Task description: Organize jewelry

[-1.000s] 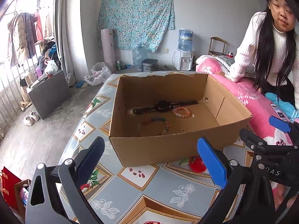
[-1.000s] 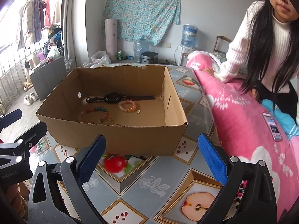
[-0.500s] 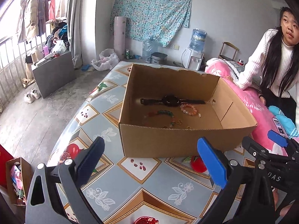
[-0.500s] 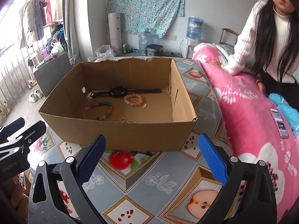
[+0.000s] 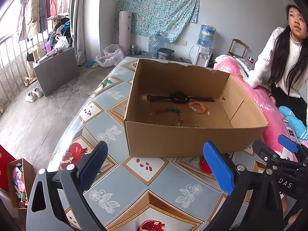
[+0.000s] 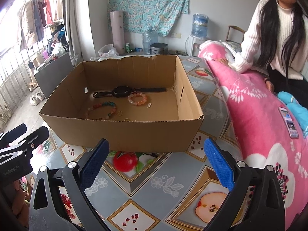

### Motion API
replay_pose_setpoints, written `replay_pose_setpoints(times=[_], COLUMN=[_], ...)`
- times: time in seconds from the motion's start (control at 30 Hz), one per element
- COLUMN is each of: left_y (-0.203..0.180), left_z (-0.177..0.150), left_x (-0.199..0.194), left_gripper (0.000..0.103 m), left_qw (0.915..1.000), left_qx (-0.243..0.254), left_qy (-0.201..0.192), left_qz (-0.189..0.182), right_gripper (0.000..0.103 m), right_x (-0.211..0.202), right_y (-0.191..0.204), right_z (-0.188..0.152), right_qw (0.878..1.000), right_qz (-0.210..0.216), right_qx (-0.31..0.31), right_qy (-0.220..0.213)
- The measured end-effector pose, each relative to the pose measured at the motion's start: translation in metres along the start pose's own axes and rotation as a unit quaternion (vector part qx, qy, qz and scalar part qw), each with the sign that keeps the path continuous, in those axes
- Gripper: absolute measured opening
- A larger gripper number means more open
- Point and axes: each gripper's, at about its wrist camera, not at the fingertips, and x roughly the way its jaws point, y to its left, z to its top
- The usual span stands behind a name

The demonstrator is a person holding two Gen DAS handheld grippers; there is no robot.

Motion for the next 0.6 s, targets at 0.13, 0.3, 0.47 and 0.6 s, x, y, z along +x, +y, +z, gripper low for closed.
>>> replay_pose_setpoints(times=[0.13,0.3,0.47,0.6], left_y=[0.0019,0.0021,0.005,0.0055], left_z=[0.0024,0.004,0.0019,-0.0016], left_x=[0.0033,0.0035,0.0032,0.0022], left_gripper=[0.098,0.098,0.098,0.098], left_qw=[1.0,0.9999,1.0,1.0], left_qx=[0.001,0.003,-0.001,-0.003], left_qy=[0.009,0.01,0.005,0.006], left_qz=[-0.003,0.0,0.005,0.005], right_gripper=[0.095,0.095,0.095,0.095], right_x=[0.0007,0.0023,0.0014,0.001], right_y=[-0.0017,-0.0029,0.0007,0.002], right_z=[0.0006,0.0009,0.0014,0.0016], right_qw=[1.0,1.0,1.0,1.0], right_qz=[-0.006,-0.004,-0.003,-0.001], right_qx=[0.004,0.009,0.0,-0.001], right_qy=[-0.002,0.002,0.002,0.007])
